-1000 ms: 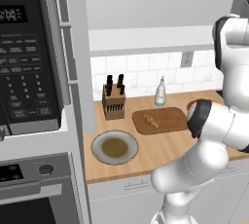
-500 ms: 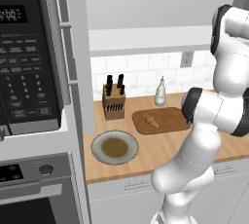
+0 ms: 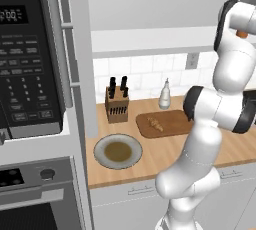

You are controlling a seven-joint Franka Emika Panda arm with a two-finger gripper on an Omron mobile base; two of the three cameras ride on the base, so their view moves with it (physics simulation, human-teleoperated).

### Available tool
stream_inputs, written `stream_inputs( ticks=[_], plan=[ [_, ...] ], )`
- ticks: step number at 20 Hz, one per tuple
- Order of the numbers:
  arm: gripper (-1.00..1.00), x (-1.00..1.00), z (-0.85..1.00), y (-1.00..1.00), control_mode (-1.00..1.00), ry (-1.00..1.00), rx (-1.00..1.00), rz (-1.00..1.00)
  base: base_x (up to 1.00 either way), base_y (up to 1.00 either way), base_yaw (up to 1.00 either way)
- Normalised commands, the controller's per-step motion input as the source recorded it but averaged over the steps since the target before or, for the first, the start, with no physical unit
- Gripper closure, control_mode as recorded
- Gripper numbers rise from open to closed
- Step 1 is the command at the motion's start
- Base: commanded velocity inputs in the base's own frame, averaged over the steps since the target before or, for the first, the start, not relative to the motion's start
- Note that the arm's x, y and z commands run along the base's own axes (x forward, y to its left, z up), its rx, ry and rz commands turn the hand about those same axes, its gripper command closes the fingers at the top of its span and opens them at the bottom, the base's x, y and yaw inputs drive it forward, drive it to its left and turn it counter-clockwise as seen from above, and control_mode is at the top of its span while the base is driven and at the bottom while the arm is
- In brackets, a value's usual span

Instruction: From the different types of pastries on the counter, select a croissant and place it on the cutting board. Then retrieve a jar of jam from the cabinet and place it alongside the croissant on the cutting board.

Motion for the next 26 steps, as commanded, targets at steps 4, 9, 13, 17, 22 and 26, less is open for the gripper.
stream_inputs(
  ticks=[4,9,13,17,22,26],
  plan=[
    [-1.0,0.09,-0.18,-0.18,-1.0,0.02,-0.15,0.0,0.0,0.0,0.0],
    [-1.0,0.09,-0.08,0.0,-1.0,0.0,0.0,0.0,0.0,0.0,0.0],
    [-1.0,0.28,-0.1,0.0,-1.0,0.0,0.0,0.0,0.0,0.0,0.0],
    [-1.0,0.42,0.0,-0.05,-1.0,0.0,0.0,0.0,0.0,0.0,0.0],
    [-1.0,0.29,0.0,-0.3,-1.0,0.0,0.0,0.0,0.0,0.0,0.0],
    [-1.0,0.31,0.02,-0.51,-1.0,0.0,0.0,-0.01,0.0,0.0,0.0]
  ],
)
